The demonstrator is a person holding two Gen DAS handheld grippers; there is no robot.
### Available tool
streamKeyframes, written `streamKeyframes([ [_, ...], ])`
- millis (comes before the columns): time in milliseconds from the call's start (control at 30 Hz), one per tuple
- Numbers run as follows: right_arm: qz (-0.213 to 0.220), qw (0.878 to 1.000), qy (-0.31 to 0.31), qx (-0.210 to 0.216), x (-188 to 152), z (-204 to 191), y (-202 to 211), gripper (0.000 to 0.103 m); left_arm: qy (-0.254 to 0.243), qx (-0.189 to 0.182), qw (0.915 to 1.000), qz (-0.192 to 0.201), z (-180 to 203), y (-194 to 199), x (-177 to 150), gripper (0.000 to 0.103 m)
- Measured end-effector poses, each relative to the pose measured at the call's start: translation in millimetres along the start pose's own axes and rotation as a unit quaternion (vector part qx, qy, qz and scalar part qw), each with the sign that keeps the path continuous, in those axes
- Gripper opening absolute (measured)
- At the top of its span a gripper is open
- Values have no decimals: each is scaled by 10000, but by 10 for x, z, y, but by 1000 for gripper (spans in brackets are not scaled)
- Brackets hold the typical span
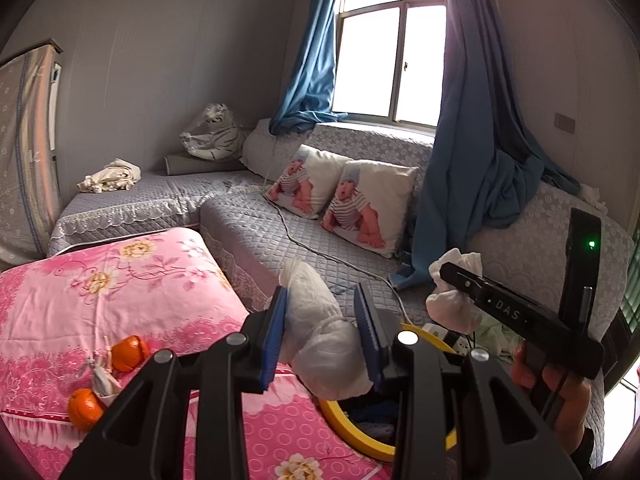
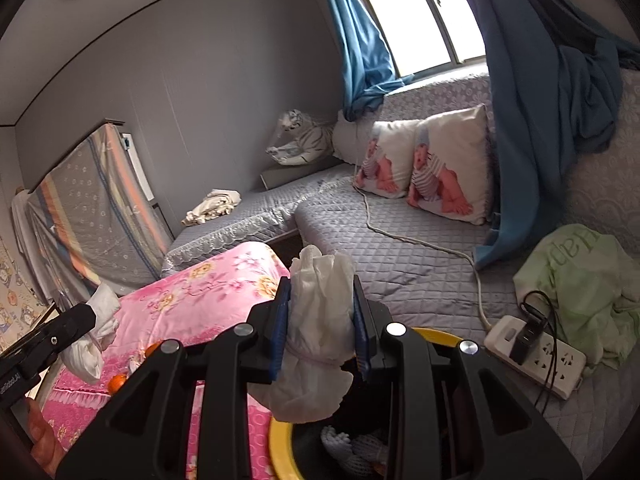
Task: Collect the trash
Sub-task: 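Carry the tissue bundles in both grippers to the yellow bin, then open both grippers over the yellow bin to drop the tissue bundles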
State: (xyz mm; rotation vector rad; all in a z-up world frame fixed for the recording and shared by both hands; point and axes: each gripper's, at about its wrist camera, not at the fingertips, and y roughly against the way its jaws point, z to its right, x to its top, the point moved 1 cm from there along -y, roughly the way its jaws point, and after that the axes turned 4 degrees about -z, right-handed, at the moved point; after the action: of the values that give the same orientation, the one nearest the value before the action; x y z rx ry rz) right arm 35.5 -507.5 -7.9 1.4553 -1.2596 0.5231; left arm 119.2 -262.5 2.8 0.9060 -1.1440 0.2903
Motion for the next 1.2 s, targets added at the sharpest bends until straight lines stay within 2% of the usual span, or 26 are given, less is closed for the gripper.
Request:
streamKeyframes([
  [233,-250,9989,-270,-283,-115,346,-226,27,-143,-183,9994,-259,178,-296,-76,32],
  [500,-609,9957,-513,-475,-256,546,-481,27,-192,-341,9972,-643,276,-686,-208,33],
  [767,-877,9915,-714,-649,-399,739,-680,27,-78,-613,9890,-1342,323,-1189,-427,33],
  [1000,-917,9901,-783,-712,-427,816,-712,28,-6,-662,9849,-1601,328,-1416,-530,33],
  [1067,-917,9896,-802,-771,-426,841,-714,32,27,-649,9845,-1630,313,-1442,-547,36],
  [1100,-926,9890,-834,-798,-428,859,-715,33,51,-631,9845,-1633,308,-1445,-551,44],
  [1133,-936,9884,-878,-812,-430,877,-715,38,79,-612,9847,-1632,301,-1446,-549,58],
  [1200,-953,9871,-947,-867,-430,910,-709,41,161,-531,9861,-1565,264,-1421,-542,72],
])
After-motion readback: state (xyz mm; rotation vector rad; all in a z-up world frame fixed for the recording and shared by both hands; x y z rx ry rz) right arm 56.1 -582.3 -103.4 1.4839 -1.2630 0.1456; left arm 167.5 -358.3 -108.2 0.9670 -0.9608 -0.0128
